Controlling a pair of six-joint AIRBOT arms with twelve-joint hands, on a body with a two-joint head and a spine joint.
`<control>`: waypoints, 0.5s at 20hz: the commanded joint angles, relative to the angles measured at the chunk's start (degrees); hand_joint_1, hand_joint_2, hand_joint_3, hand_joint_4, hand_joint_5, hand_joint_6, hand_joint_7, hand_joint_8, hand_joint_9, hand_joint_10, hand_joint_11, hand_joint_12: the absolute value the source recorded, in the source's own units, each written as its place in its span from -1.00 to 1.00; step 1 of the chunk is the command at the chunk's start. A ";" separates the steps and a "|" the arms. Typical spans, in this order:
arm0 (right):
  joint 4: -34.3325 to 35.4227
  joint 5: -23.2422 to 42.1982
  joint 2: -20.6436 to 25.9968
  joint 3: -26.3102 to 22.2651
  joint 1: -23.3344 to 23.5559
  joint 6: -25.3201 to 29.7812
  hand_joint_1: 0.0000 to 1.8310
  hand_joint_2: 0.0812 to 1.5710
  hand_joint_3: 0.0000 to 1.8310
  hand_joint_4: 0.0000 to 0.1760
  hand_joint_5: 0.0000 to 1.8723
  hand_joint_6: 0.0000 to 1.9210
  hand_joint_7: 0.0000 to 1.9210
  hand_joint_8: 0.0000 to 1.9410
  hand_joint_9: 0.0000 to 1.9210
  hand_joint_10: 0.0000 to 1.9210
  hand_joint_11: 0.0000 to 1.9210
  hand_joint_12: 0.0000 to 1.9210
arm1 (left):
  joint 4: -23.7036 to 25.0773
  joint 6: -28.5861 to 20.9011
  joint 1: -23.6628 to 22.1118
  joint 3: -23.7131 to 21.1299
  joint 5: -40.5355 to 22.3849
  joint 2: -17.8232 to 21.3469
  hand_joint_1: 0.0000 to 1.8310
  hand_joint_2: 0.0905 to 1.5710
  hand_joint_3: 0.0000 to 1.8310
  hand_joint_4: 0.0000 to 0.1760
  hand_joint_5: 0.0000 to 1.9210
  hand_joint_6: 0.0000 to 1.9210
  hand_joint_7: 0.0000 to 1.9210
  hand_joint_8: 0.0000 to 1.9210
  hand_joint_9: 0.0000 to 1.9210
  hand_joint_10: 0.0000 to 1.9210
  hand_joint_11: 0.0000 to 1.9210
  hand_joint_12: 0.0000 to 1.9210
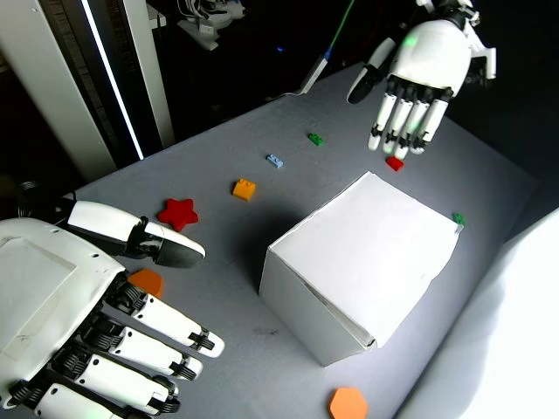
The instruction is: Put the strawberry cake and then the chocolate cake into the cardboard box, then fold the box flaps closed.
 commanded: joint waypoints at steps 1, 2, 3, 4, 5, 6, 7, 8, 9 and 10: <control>-0.73 6.63 0.70 0.22 0.32 0.25 -0.89 0.69 -0.97 -1.00 -0.03 0.44 0.22 0.61 0.17 1.00 0.02 1.00 | -4.54 -0.22 -0.33 -1.41 -0.39 1.37 -0.90 0.64 -0.98 -1.00 0.04 0.65 0.16 0.58 0.06 0.88 -0.15 1.00; -0.73 6.63 0.70 0.22 0.30 0.25 -0.89 0.73 -0.98 -1.00 0.03 0.54 0.27 0.67 0.27 1.00 0.15 1.00 | -4.55 -0.38 -0.11 -3.61 -0.52 2.66 -0.95 0.68 -0.98 -1.00 0.06 0.68 0.17 0.69 0.10 0.94 -0.08 1.00; -0.73 6.62 0.70 0.22 0.29 0.25 -0.93 0.78 -0.97 -1.00 0.08 0.67 0.30 0.76 0.34 1.00 0.29 1.00 | -4.55 -0.63 0.20 -6.17 -0.87 4.03 -0.95 0.72 -0.98 -1.00 0.11 0.82 0.22 0.82 0.16 0.99 0.03 1.00; -0.74 6.61 0.70 0.21 0.28 0.25 -0.97 0.84 -0.97 -1.00 0.11 0.75 0.33 0.86 0.41 1.00 0.39 1.00 | -4.55 -0.90 0.68 -8.30 -0.91 5.15 -0.88 0.73 -0.99 -1.00 0.16 0.93 0.25 0.91 0.21 1.00 0.11 1.00; -0.74 6.61 0.70 0.21 0.27 0.25 -1.00 0.87 -0.97 -1.00 0.12 0.80 0.34 0.91 0.43 1.00 0.44 1.00 | -4.57 -0.98 0.89 -9.20 -0.91 5.65 -0.86 0.74 -0.99 -1.00 0.16 0.93 0.26 0.92 0.23 1.00 0.15 1.00; -0.74 6.61 0.70 0.21 0.27 0.25 -0.97 0.88 -0.98 -1.00 0.14 0.84 0.36 0.98 0.47 1.00 0.48 1.00 | -5.24 -1.13 1.23 -10.89 -1.06 6.64 -0.89 0.76 -0.99 -1.00 0.16 0.87 0.25 0.90 0.23 1.00 0.18 1.00; -0.74 6.61 0.70 0.21 0.26 0.25 -0.95 0.88 -0.99 -1.00 0.18 0.87 0.39 1.00 0.49 1.00 0.53 1.00 | -5.92 -1.34 1.49 -11.45 -1.36 6.97 -0.93 0.76 -0.99 -1.00 0.15 0.83 0.24 0.86 0.21 1.00 0.15 1.00; -0.74 6.61 0.70 0.21 0.25 0.25 -0.94 0.87 -0.99 -1.00 0.18 0.88 0.40 1.00 0.49 1.00 0.54 1.00 | -6.41 -1.66 1.70 -11.76 -1.80 7.12 -0.94 0.77 -0.99 -1.00 0.15 0.82 0.24 0.85 0.21 1.00 0.14 1.00; -0.76 6.61 0.70 0.20 0.21 0.24 -0.98 0.91 -0.98 -1.00 0.19 0.92 0.39 1.00 0.50 1.00 0.56 1.00 | -6.69 -1.89 1.63 -11.85 -2.20 7.26 -0.95 0.80 -0.99 -1.00 0.14 0.81 0.24 0.83 0.21 1.00 0.15 1.00; -0.84 6.61 0.70 0.20 0.19 0.22 -1.00 0.94 -0.98 -1.00 0.19 0.95 0.38 1.00 0.50 1.00 0.53 1.00 | -6.81 -2.07 1.49 -11.82 -2.29 7.60 -0.95 0.85 -0.98 -1.00 0.14 0.85 0.25 0.80 0.20 0.98 0.12 1.00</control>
